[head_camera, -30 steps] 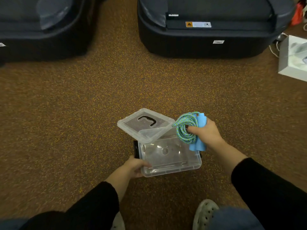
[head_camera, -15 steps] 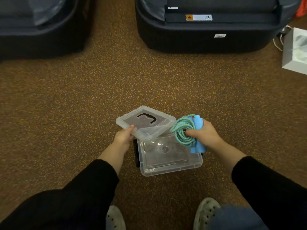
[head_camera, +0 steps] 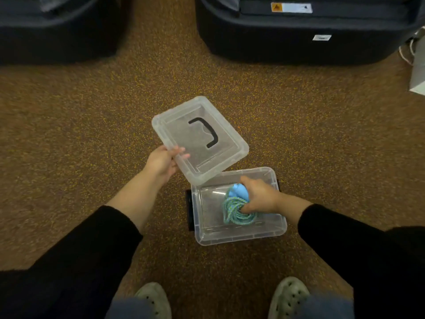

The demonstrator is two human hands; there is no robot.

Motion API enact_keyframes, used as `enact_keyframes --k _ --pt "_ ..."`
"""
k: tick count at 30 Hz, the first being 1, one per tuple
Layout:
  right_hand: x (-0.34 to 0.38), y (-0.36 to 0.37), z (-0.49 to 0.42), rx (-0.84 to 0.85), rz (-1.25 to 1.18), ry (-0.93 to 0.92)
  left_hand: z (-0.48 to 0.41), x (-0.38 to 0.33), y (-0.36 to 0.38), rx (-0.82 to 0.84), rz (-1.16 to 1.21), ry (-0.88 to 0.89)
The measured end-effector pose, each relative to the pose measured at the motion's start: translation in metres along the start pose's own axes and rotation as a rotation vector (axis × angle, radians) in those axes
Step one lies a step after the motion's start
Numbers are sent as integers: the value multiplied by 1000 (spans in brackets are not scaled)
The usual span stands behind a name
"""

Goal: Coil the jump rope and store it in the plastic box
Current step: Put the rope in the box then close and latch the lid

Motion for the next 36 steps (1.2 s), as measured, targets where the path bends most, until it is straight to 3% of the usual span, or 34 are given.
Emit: enact_keyframes --k 5,12,17,29,36 --pt "3 26 -32 70 247 -115 -1 -17 -2 156 -221 74" --pt "-5 49 -65 134 327 -116 -15 -31 -17 270 -386 123" --pt "-7 62 -82 73 297 -111 -23 -50 -28 350 -466 155" --pt "-4 69 -81 -142 632 -273 -28 -69 -25 543 -731 217" --pt "-6 63 -66 -89 426 -265 -24 -66 -17 572 -725 179"
Point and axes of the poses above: each hand's wrist, its own z-axis away from the middle knuckle, its own y-axis out of the palm, x = y × z, the point moved 2 cm from there along -z, towards the middle knuckle, and after that the axes turned 15 degrees about y, right-handed, at the moved point
